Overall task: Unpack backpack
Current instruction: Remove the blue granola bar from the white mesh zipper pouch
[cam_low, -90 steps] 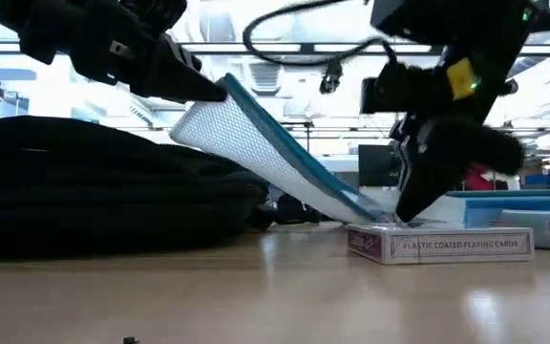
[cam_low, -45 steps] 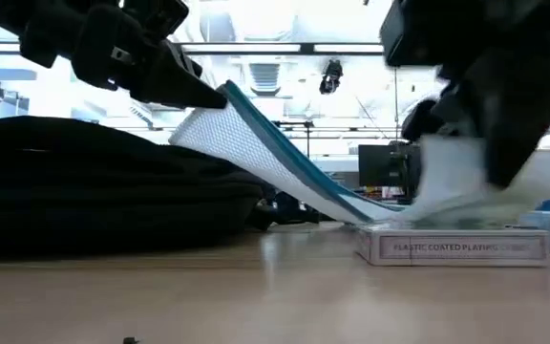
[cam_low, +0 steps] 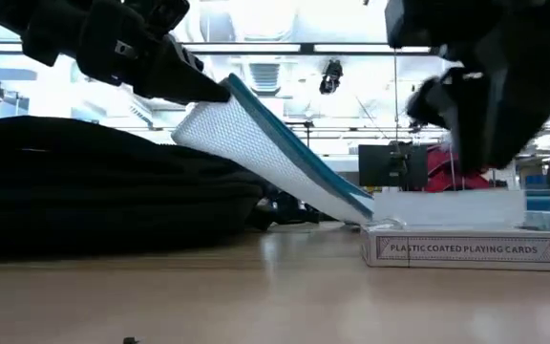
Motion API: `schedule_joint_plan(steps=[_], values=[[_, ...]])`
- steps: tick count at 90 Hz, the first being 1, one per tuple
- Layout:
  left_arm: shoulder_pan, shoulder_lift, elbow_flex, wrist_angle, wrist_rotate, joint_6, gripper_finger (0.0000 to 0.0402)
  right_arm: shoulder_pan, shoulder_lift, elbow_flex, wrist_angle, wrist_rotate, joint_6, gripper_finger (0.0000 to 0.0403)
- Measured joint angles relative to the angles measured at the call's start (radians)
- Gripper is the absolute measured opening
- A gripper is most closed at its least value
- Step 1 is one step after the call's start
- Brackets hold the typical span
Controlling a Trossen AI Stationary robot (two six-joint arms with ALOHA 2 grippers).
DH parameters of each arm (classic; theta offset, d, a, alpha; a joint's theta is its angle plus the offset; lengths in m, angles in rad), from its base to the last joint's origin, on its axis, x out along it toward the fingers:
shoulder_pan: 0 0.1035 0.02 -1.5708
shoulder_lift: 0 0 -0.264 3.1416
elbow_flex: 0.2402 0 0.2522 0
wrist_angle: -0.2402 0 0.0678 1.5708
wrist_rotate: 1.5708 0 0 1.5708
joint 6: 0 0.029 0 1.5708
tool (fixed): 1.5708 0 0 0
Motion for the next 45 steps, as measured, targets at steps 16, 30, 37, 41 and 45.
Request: schedule_joint_plan(steps=[16,30,37,41,45], values=[[-0.001,0.000,0.000,0.002,0.001,0.000,0.0000,-0.032,0.000,-0.041,-0.059,0.136,-0.045,0.0197],[-0.001,0.000,0.000,0.002,0.008,0.000,0.0000,-0.093,0.000,-0.101,-0.051,0.151,-0.044,0.0166],[-0.001,-0.001,0.000,0.002,0.020,0.003,0.0000,-0.121,0.000,-0.114,-0.048,0.181,-0.052,0.0134],[-0.001,-0.003,0.000,0.003,0.032,0.004,0.0000,-0.138,0.000,-0.119,-0.044,0.186,-0.059,0.0113],[-0.001,-0.006,0.000,0.003,0.033,0.009,0.0000,-0.154,0.000,-0.124,-0.040,0.188,-0.063,0.0090]])
